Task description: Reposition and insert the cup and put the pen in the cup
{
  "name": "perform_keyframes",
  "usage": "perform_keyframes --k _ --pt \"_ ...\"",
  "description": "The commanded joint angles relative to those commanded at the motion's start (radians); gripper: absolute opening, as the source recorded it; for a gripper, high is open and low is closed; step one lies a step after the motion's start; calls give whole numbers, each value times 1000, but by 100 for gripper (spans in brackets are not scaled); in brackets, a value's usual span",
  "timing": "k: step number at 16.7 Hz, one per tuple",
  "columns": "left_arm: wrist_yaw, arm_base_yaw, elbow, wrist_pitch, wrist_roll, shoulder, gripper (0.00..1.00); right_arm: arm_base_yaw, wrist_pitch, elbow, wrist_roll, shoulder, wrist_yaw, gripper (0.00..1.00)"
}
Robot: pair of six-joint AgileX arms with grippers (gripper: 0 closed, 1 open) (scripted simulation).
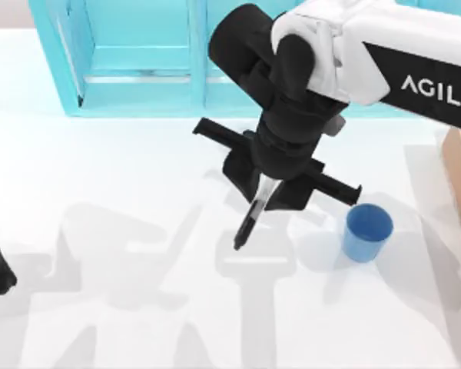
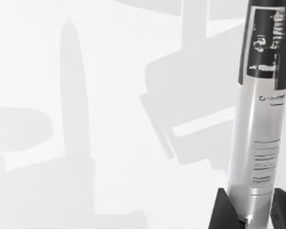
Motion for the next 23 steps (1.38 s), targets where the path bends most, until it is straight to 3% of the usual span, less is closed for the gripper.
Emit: perform_keyframes --k 4,9,23 --pt "0 0 0 0 0 0 100 3 32 -14 -21 -4 19 0" --pt "0 0 0 0 0 0 100 54 272 -166 -178 -68 189 0" --pt "0 0 0 0 0 0 100 296 1560 -932 -940 -401 1076 0"
